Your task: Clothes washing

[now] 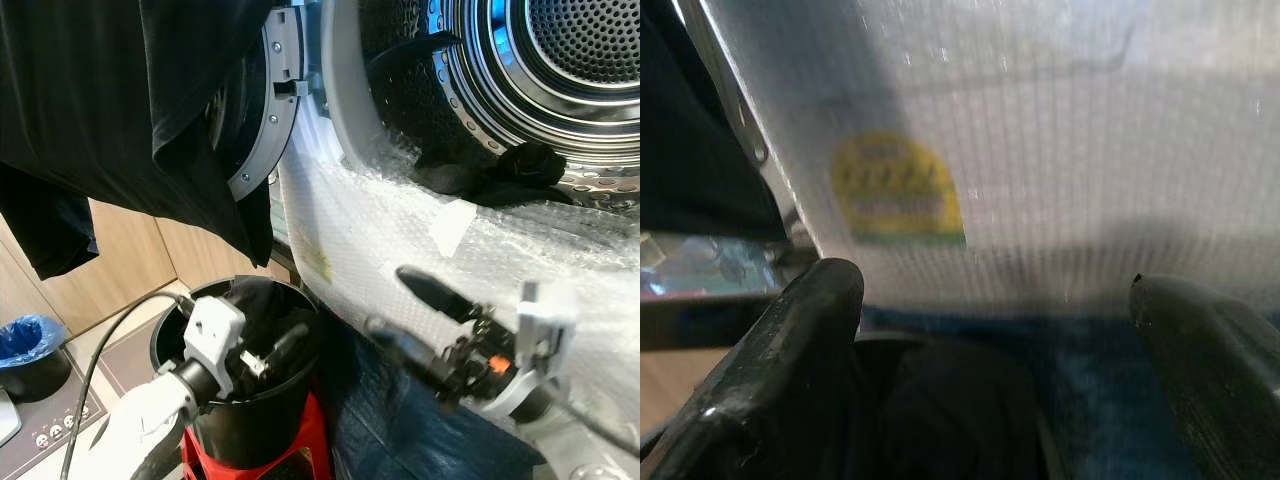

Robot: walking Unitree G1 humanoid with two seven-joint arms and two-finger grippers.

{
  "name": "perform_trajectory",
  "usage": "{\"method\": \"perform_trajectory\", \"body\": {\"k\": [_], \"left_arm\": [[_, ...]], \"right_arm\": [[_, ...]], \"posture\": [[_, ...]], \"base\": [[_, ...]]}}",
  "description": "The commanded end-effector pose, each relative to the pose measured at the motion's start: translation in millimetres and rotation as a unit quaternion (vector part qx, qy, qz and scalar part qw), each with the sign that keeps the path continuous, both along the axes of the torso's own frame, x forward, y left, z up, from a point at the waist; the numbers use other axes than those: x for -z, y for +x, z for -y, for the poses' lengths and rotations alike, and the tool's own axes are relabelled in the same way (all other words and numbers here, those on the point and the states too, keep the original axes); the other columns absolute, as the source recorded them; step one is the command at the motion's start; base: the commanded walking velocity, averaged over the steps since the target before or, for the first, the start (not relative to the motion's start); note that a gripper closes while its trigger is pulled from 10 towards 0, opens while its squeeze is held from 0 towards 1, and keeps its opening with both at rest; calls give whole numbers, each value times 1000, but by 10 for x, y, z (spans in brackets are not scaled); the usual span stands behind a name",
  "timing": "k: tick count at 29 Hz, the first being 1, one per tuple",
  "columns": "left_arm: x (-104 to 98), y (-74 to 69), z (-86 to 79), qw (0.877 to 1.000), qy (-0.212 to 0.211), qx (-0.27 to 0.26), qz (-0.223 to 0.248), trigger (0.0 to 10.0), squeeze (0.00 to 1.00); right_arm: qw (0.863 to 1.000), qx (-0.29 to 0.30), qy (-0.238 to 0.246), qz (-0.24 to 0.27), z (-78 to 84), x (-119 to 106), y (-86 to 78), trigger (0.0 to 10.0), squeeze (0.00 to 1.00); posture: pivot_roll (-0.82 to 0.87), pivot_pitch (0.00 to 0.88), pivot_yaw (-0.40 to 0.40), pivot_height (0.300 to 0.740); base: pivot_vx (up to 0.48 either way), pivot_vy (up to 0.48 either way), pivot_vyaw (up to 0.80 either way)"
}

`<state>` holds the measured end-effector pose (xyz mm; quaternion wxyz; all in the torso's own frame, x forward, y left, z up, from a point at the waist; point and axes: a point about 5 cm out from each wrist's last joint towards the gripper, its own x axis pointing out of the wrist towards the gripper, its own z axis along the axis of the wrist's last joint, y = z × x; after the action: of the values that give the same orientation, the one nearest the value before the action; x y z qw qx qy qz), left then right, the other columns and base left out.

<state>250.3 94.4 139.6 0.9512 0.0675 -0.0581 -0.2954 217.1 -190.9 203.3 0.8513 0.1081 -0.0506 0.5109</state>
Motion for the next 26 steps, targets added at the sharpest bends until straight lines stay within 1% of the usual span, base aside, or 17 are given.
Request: {"method": "perform_trajectory", "body": {"k": [1, 5, 7, 8, 9, 10, 12, 14, 15, 16, 17, 18, 19, 20, 24, 25, 26], "left_arm": [[41, -41, 8, 1000, 6, 5, 5, 10000, 0], [148, -90, -20, 1000, 4, -8, -13, 10000, 0], [199, -110, -47, 999, 7, -25, -19, 10000, 0], [245, -123, -67, 999, 5, -40, -36, 10000, 0], [245, -123, -67, 999, 5, -40, -36, 10000, 0], [285, -125, -95, 996, 0, -68, -53, 10000, 0], [325, -113, -139, 992, -8, -106, -65, 10000, 0], [353, -103, -203, 986, -23, -148, -75, 10000, 0], [353, -103, -203, 986, -23, -148, -75, 10000, 0], [375, -98, -244, 982, -23, -171, -82, 10000, 0], [375, -98, -244, 982, -23, -171, -82, 10000, 0], [392, -99, -263, 977, -48, -184, -93, 10000, 0], [395, -98, -279, 975, -53, -194, -97, 10000, 0], [408, -93, -309, 968, -73, -215, -108, 10000, 0], [458, -87, -280, 962, -104, -206, -142, 10000, 0], [477, -72, -303, 957, -114, -221, -153, 10000, 0], [487, -52, -329, 946, -136, -240, -168, 10000, 0]], "right_arm": [[999, 7, -34, -16, 2, 119, 18, 10000, 0], [997, 11, -63, -42, 2, 307, 30, 10000, 0], [995, 15, -77, -53, 10, 397, 35, 10000, 0], [994, 19, -87, -58, 16, 458, 38, 10000, 0], [994, 19, -87, -58, 16, 458, 38, 10000, 0], [993, 30, -98, -60, 30, 523, 53, 10000, 0], [991, 36, -110, -67, 47, 591, 63, 10000, 0], [991, 36, -108, -70, 52, 616, 63, 10000, 0], [991, 36, -108, -70, 52, 616, 63, 10000, 0], [991, 36, -108, -70, 50, 624, 65, 10000, 0], [991, 36, -108, -70, 50, 624, 65, 10000, 0], [990, 39, -113, -71, 55, 641, 75, 10000, 0], [989, 42, -122, -70, 61, 653, 84, 10000, 0], [988, 44, -132, -68, 68, 661, 100, 10000, 0], [989, 38, -126, -65, 65, 630, 120, 10000, 0], [989, 37, -130, -64, 67, 632, 127, 10000, 0], [988, 40, -135, -66, 81, 639, 142, 10000, 0]], "posture": [[-44, 0, 35, 740], [-45, 0, 35, 740], [-44, 0, 34, 740], [-44, 0, 34, 740], [-44, 0, 34, 740], [-40, 0, 33, 740], [-34, 0, 27, 740], [-26, 0, 22, 740], [-26, 0, 22, 740], [-26, 0, 23, 740], [-26, 0, 23, 740], [-27, 0, 21, 740], [-25, 0, 19, 740], [-21, 0, 14, 740], [-14, 0, 5, 740], [-14, 0, 3, 740], [-13, 0, -1, 740]], "base": [[0, 0, 0], [0, 0, 0], [0, 0, 0], [0, 0, 0], [0, 0, 0], [0, 0, 0], [0, 0, 0], [0, 0, 0], [0, 0, 0], [0, 0, 0], [0, 0, 0], [0, 0, 0], [0, 0, 0], [0, 0, 0], [0, 0, 0], [0, 0, 0], [0, 0, 0]]}}
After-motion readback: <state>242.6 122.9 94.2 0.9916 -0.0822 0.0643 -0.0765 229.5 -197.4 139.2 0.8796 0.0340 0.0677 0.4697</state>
